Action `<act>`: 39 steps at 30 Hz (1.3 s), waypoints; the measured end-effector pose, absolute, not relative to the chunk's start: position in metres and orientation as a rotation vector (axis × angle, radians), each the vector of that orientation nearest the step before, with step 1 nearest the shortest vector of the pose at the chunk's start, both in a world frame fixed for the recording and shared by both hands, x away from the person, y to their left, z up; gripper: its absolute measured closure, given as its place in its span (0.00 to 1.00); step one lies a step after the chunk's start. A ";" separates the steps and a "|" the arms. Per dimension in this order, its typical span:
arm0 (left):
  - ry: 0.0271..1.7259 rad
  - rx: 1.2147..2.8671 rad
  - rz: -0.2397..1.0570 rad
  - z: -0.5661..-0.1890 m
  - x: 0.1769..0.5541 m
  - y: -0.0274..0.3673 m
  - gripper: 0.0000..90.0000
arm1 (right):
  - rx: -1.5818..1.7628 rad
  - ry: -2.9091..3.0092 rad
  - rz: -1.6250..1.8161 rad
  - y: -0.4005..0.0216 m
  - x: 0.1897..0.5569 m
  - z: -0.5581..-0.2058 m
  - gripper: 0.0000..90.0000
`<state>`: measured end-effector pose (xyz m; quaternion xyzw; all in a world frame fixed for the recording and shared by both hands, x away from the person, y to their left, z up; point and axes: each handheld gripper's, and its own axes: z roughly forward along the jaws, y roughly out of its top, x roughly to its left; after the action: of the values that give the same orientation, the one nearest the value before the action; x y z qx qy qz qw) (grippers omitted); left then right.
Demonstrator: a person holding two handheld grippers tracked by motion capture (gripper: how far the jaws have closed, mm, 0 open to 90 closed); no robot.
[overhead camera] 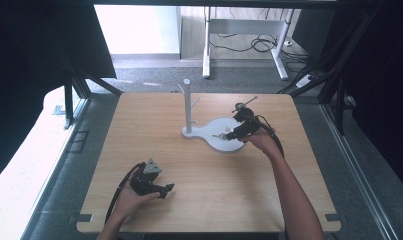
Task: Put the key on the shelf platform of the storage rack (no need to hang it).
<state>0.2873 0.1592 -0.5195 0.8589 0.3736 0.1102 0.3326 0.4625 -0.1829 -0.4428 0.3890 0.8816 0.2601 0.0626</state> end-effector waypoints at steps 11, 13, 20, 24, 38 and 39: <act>0.971 2.248 0.291 -0.521 0.287 0.157 0.25 | 1.162 2.614 0.889 -0.216 0.409 -0.444 0.53; 0.969 2.251 0.291 -0.521 0.287 0.157 0.25 | 1.160 2.611 0.896 -0.220 0.403 -0.445 0.52; 0.975 2.257 0.295 -0.522 0.287 0.155 0.25 | 1.162 2.587 0.937 -0.247 0.359 -0.460 0.51; 0.974 2.267 0.297 -0.523 0.287 0.154 0.25 | 1.174 2.572 0.929 -0.259 0.341 -0.472 0.51; 0.975 2.273 0.319 -0.521 0.286 0.153 0.25 | 1.244 2.504 0.927 -0.294 0.302 -0.494 0.51; 0.965 2.270 0.325 -0.519 0.285 0.154 0.25 | 1.251 2.503 0.927 -0.297 0.300 -0.496 0.51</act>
<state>0.2852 0.1535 -0.5188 0.8641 0.3675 0.1235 0.3210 0.3003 -0.2966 -0.4961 0.4226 0.8451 0.3129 0.0969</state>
